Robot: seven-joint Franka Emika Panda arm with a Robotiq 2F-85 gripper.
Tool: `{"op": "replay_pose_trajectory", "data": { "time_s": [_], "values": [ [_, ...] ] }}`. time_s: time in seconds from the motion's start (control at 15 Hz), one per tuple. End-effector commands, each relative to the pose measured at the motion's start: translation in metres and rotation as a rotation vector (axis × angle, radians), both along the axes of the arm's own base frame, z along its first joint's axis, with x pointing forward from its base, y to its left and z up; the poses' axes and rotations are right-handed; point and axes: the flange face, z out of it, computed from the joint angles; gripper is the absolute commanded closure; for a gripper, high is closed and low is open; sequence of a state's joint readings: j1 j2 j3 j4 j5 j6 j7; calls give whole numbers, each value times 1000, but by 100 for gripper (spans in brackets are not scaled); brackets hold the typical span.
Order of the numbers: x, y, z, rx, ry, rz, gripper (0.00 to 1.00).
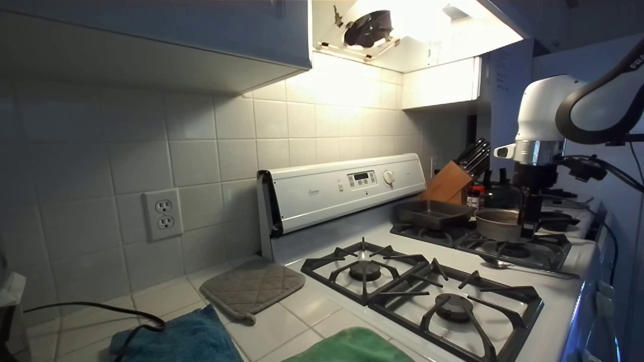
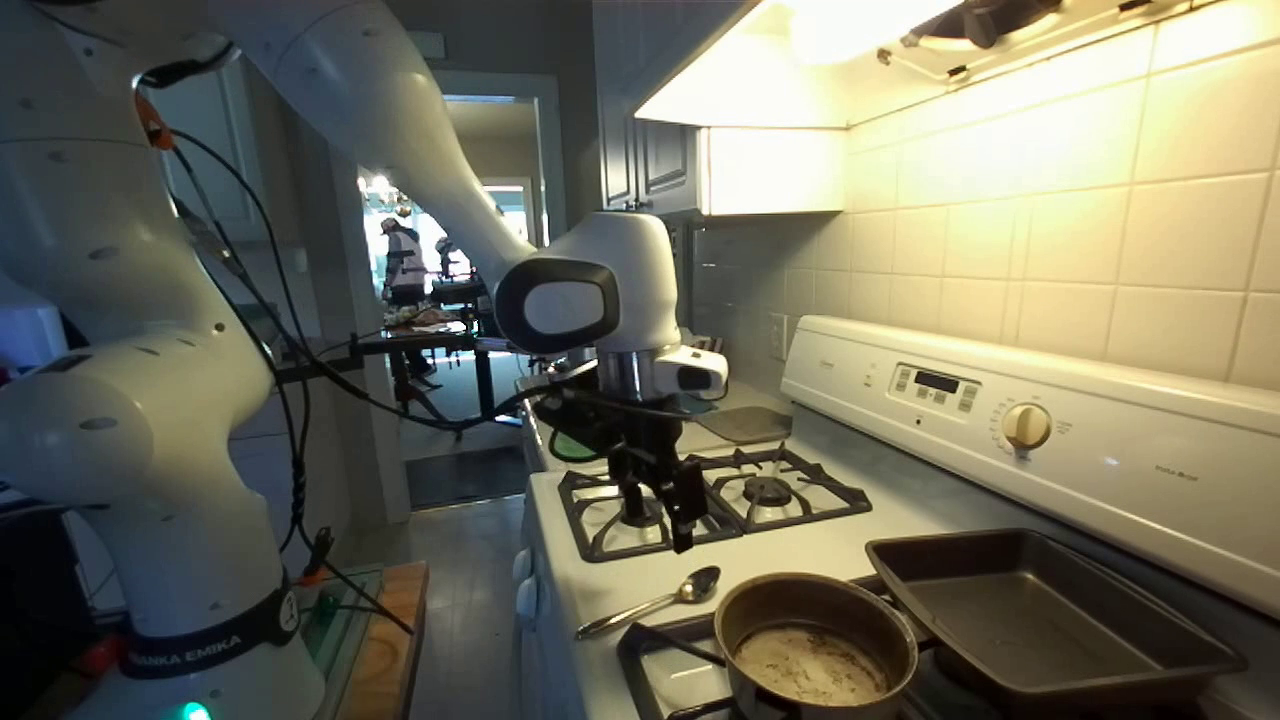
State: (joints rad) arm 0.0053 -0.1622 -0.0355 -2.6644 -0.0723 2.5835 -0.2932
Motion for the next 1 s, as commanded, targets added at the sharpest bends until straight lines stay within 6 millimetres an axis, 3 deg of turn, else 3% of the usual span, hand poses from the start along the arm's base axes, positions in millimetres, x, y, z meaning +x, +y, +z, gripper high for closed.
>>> {"op": "replay_pose_trajectory", "data": {
  "time_s": [0.0, 0.6, 0.93],
  "values": [
    [-13, -9, 31, 12, 0, 20, 0],
    [-22, -28, 72, 26, -67, 35, 0],
    [-13, -28, 67, 9, -69, 20, 0]
  ]
}}
